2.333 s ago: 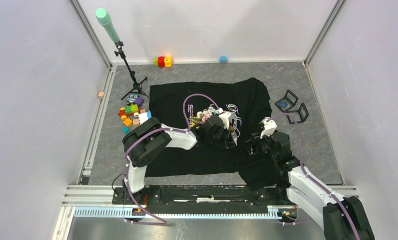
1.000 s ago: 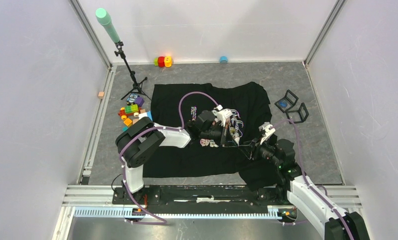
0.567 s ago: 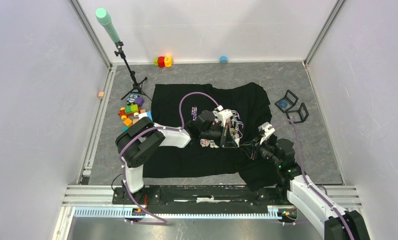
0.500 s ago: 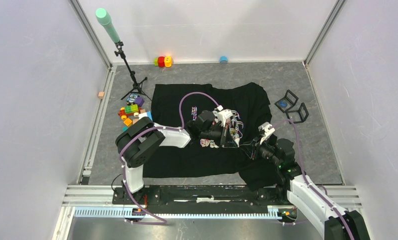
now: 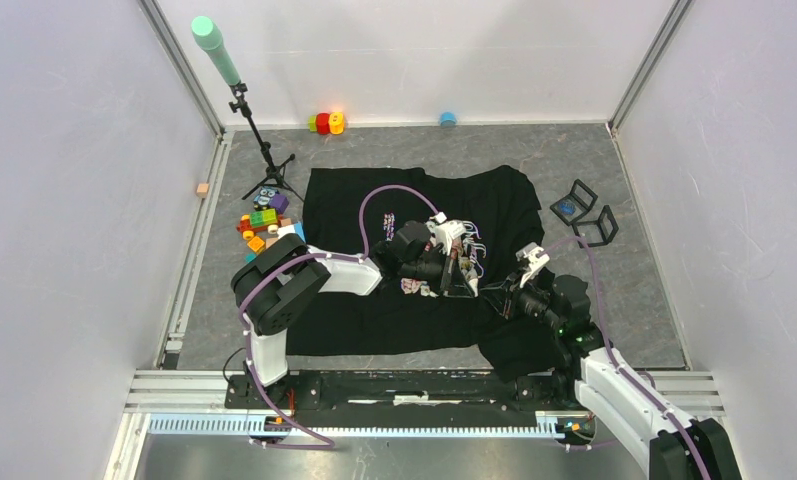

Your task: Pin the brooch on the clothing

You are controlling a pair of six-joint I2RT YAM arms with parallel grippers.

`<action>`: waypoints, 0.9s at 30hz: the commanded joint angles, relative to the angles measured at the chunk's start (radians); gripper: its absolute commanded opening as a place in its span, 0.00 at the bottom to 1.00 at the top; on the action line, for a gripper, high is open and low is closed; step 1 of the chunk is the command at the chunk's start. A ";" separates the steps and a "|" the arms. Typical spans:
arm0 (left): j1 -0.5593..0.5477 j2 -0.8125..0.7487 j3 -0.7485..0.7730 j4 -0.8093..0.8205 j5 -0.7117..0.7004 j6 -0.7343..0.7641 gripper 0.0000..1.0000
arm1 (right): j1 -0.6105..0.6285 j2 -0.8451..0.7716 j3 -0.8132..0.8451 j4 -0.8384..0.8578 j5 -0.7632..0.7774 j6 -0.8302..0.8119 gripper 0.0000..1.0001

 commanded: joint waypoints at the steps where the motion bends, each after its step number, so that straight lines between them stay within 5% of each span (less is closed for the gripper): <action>1: -0.006 -0.041 0.030 -0.015 0.069 0.026 0.02 | -0.001 0.011 0.056 0.056 -0.041 -0.015 0.17; 27: -0.010 -0.076 0.033 0.063 -0.022 -0.022 0.02 | 0.020 0.152 0.081 -0.041 0.019 -0.039 0.00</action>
